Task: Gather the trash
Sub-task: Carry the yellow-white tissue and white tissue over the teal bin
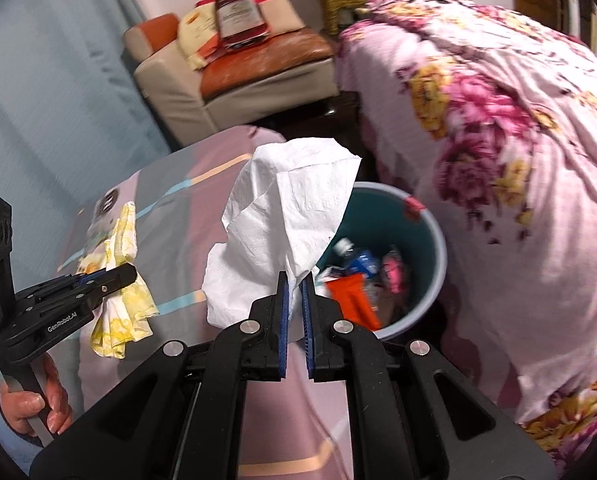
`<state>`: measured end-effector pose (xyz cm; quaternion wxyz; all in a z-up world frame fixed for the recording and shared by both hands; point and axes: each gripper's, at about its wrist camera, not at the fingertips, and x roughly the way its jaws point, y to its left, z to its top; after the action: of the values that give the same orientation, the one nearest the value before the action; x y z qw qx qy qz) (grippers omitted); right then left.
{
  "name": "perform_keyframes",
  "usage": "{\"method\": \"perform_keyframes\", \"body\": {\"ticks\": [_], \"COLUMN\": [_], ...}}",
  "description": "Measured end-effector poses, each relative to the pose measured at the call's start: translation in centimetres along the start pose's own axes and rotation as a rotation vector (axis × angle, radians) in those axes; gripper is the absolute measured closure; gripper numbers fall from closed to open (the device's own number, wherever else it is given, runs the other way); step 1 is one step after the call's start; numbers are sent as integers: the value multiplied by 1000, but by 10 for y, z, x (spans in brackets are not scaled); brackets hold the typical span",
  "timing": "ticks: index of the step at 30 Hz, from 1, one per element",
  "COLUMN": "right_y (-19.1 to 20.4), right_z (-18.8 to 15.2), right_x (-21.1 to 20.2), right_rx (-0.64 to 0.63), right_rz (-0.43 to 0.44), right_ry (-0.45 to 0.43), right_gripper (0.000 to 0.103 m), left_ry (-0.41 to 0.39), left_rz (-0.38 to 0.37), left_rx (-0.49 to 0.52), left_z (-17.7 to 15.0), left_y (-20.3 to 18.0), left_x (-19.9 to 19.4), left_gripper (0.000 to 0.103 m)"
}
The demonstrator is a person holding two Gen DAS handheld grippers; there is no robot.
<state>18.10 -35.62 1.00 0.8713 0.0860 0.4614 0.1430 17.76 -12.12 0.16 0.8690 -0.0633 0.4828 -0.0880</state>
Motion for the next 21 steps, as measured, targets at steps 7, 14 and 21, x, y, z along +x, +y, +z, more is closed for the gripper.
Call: {"method": "perform_keyframes", "body": {"ticks": [7,14,21], "right_y": [-33,-50,-60], "right_z": [7,14,21], "right_x": [-6,1,9], "right_rx": [52,77,97], "right_rz": [-42,-80,-104], "right_ry": [-26,-23,-12], "right_gripper": [96,96,96], "left_ry": [25,67,95], "left_rz": [-56,-94,-109], "left_rx": [59,89,97], "left_z": [25,38,48], "left_y": [-40,-59,-66], "left_x": [36,74,101], "left_gripper": [91,91,81]}}
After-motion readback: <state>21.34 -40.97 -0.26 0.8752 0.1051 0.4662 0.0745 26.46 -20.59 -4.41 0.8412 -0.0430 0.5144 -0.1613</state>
